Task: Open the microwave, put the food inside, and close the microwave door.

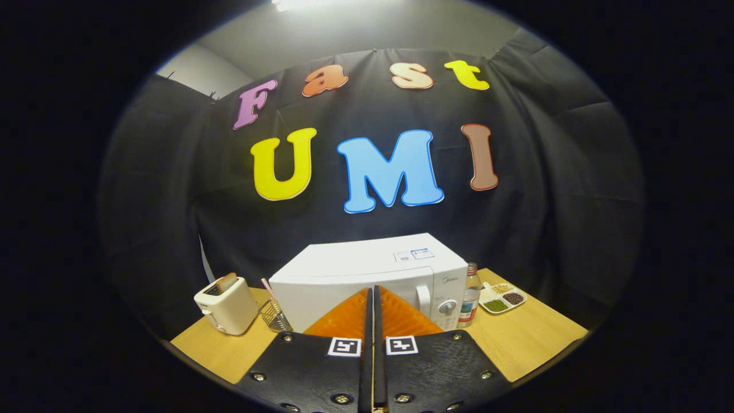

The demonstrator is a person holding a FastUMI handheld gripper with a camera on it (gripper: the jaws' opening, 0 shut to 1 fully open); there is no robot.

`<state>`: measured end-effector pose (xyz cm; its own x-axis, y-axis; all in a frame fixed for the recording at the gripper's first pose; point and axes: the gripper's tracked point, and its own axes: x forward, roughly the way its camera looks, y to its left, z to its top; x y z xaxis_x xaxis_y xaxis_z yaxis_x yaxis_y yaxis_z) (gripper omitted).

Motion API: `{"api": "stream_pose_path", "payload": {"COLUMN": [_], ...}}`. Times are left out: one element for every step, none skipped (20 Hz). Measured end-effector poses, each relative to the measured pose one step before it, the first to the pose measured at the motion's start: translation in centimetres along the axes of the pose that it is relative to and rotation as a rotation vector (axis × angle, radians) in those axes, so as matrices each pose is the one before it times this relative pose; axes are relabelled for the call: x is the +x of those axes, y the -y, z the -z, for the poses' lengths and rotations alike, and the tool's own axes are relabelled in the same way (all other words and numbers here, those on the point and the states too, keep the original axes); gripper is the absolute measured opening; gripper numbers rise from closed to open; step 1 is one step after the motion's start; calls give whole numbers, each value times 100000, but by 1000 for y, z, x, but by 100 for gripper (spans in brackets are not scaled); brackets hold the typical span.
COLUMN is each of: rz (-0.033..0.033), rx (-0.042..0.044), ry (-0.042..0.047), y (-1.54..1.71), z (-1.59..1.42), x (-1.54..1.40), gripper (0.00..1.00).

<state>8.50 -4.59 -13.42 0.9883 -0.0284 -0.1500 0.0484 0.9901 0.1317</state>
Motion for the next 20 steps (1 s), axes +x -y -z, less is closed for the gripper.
{"api": "stream_pose_path", "payload": {"rz": [211, 32, -1062, -431, -502, -826, -946, -930, -332, -104, -516, -191, 386, 897, 210, 205, 658, 1274, 2060, 3198], "rx": [-889, -542, 23, -515, -716, -735, -395, -374, -640, -930, -524, -773, -709, -623, -314, -212, -876, -1400, -664, 32], "ry": [1514, 734, 270, 650, 959, 970, 776, 925, 979, 1034, 693, 774, 1007, 766, 177, 196, 269, 487, 46, -249], "y": [-99, -173, -350, -269, -206, -342, -388, -286, -237, -113, -214, -310, 13, 28, -7, -263, -77, 191, 232, 371], "z": [-1193, -756, -881, -1019, -1135, -972, -956, -837, -796, -708, -619, -600, -670, -711, -573, -513, -670, -553, -455, -235], "x": [-611, -559, -766, -750, -715, -681, -577, -573, -623, -508, -514, -435, -370, -267, -193, -7, -87, -32, 99, -42], "gripper": [2, 4, 6, 6, 6, 6, 6, 6, 6, 6, 6, 6, 6, 6, 6, 6, 6, 6, 6, 6]}}
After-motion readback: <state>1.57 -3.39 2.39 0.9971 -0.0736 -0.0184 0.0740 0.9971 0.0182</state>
